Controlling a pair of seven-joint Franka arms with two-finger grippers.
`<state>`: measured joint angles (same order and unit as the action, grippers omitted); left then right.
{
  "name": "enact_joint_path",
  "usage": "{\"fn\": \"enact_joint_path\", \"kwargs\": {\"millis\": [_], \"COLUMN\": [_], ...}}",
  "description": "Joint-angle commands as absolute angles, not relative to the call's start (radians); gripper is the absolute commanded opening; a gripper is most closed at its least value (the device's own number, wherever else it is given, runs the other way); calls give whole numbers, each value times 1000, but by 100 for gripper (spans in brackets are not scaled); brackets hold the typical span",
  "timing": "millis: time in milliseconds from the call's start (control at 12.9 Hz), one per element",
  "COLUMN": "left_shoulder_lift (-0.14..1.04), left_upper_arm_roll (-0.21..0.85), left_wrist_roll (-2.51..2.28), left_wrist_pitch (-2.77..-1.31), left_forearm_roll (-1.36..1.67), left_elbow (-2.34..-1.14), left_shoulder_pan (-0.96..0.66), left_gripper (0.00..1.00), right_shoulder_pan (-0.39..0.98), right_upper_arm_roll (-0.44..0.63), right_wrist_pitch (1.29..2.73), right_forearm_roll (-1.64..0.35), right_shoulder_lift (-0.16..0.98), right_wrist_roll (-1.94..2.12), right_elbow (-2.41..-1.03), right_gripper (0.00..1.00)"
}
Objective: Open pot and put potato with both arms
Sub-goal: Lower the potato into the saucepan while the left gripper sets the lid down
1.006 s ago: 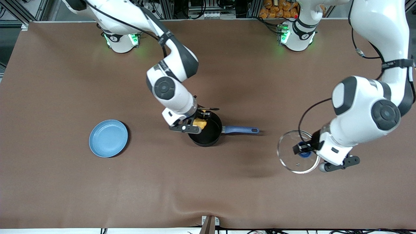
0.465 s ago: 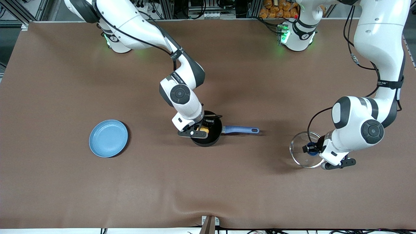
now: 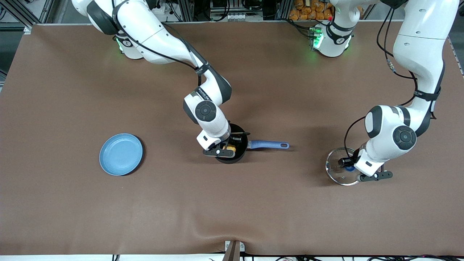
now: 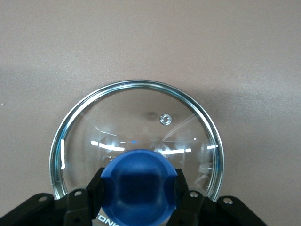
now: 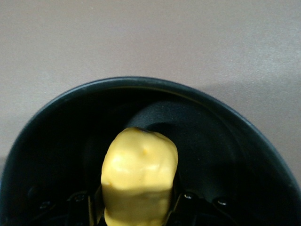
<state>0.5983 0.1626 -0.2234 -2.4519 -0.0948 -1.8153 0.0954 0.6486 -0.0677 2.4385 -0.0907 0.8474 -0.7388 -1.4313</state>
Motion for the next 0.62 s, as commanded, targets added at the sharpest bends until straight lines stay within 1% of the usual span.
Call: {"fn": "enact_joint_path", "kwargs": {"millis": [0, 77, 155, 387, 542], "left_shoulder_lift": [554, 536, 508, 402, 304], "left_upper_arm_roll": [167, 170, 175, 178, 181], "left_wrist_roll": [-235, -235, -236, -238, -238], "left_wrist_pitch": [-2467, -2467, -2464, -2402, -2326], "left_forearm_roll": [-126, -126, -126, -109, -92], "left_elbow": [-1850, -1845, -1841, -1838, -1836], "left_shoulder_pan": [115, 130, 132, 133, 127], "left_gripper": [100, 100, 100, 100, 100], "right_shoulder_pan": [655, 655, 655, 647, 643], "right_upper_arm_roll": [-63, -63, -61, -61, -61], "right_wrist_pitch": [2434, 2434, 2434, 2418, 2343], "right_forearm_roll": [-71, -71, -69, -69, -69], "right_shoulder_lift": [871, 871, 868, 830, 783], "right_wrist_roll": [-756, -758, -755, -746, -742], "right_elbow": [-1396, -1396, -1396, -1396, -1396], "right_gripper": [35, 77, 100, 100, 100]}}
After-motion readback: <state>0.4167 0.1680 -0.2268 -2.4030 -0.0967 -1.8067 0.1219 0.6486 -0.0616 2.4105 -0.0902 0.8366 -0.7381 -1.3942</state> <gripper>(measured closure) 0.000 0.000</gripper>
